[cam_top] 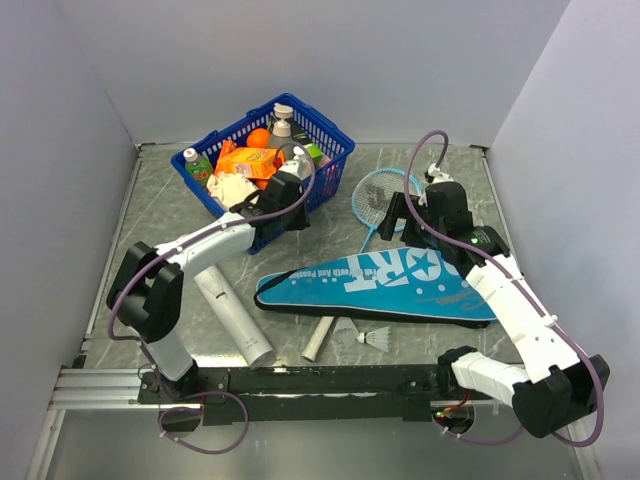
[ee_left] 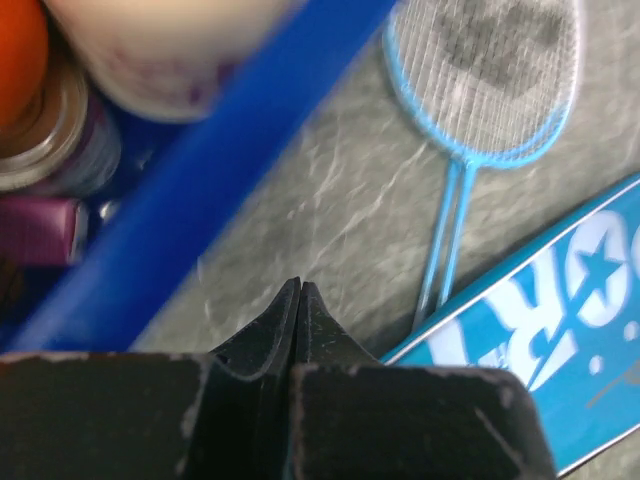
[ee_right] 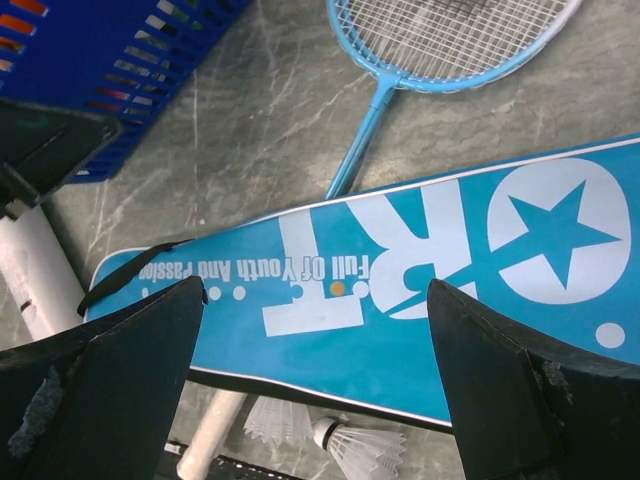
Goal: Pack up the badminton gear
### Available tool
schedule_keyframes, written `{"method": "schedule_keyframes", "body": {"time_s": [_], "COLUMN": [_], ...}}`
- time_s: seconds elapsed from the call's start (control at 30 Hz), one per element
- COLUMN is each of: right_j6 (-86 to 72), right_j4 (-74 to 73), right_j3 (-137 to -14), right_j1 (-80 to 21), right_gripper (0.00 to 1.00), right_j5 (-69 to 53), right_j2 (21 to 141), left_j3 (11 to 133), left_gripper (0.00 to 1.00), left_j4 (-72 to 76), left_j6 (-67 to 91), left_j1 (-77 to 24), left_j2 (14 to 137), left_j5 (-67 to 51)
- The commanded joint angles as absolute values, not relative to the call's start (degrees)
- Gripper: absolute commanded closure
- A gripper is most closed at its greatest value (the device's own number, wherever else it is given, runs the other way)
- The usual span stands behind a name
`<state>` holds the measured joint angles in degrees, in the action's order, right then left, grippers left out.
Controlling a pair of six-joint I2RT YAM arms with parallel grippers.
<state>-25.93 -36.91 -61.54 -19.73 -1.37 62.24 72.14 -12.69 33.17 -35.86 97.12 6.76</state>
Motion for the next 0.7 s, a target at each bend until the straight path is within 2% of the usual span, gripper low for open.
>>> {"method": "schedule_keyframes", "body": {"time_s": [0.0,0.13,0.3,0.67], "right_j6": [-26.0,-26.2,-26.6,-24.8], "right_j4": [-35.7,-32.8,-28.9,-24.2], "right_j3": [-61.3,-60.2,-63.7,-87.2], "right_j1": [-19.7,-19.6,-19.6,-19.6], "right_gripper": [0.0,0.0,0.0,0.01], "right_j5": [-3.1,-5.7,-7.7,-19.7], "right_j2": [61.4,62.4,70.1,95.6], "left_j3": [74.5,73.0,72.7,73.4], "left_gripper": [0.99,0.99,0.99,0.99], "left_j4": [-8.3,-7.0,-7.3,-8.7], "left_j6": [33.0,33.0,33.0,32.8], "left_j1": [-30.0,-25.6,-19.3,-8.3], "left_j2": [99.0,98.9,98.7,102.0], "left_j5": [3.9,3.9,3.5,3.5]}}
